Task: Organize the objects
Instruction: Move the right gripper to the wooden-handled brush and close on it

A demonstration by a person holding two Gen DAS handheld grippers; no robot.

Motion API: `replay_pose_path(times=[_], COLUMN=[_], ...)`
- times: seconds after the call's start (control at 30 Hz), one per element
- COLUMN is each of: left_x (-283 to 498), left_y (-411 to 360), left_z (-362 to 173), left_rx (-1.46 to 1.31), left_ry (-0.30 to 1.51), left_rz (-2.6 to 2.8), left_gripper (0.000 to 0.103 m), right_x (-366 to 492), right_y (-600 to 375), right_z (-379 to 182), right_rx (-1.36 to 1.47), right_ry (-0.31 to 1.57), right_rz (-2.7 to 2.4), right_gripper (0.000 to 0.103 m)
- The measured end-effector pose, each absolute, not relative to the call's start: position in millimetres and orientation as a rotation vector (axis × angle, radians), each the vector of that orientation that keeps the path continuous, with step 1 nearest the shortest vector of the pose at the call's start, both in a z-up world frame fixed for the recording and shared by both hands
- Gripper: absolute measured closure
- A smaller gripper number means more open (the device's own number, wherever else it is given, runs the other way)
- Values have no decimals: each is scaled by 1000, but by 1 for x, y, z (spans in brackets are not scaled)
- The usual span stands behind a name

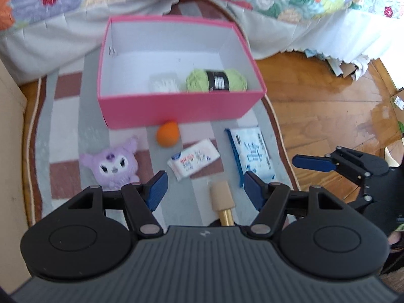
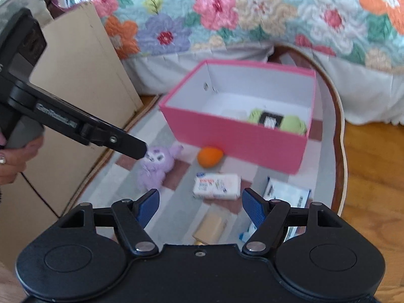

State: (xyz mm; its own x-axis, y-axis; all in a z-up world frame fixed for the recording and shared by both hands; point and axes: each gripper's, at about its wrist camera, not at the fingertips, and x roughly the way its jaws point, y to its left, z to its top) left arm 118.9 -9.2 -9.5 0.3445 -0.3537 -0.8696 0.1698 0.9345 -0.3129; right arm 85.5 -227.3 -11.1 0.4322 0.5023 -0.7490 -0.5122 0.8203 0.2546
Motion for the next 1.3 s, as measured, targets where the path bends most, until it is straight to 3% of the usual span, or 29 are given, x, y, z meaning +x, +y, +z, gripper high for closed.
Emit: replay_pose_path(times=[0.53,0.8,0.93,1.03,1.1,1.17,1.3], left_x=[125,123,125,123,121,117,115], left_y=[-38,-50,-59,-62,-62,-62,-61], left_z=[-90,-135,-154,-160,-162,-162,-162], left_rx=[-275,-338,-333,-337,-357,-380,-392], left_ry=[1183,1240,1269,1261,1256,1238,1236], left_rz=[-364,-364,-361,-358,-374,-396,-386], left_gripper=[38,39,40,49,71,73,73], right_x=[80,86,99,101,98,92,81], right_y=[-204,-196,-199,-199,-198,-197,-185], right_z=[-80,-120,-136,-138,-137,-133,-132], right_rx=[-61,14,20,9,1,-21,-146], right_ry=[902,1096,1160,1155,1147,1118,1058], right_rz=[568,563,546,541,553,558,553], right_gripper=[24,25,31,38,47,58,58])
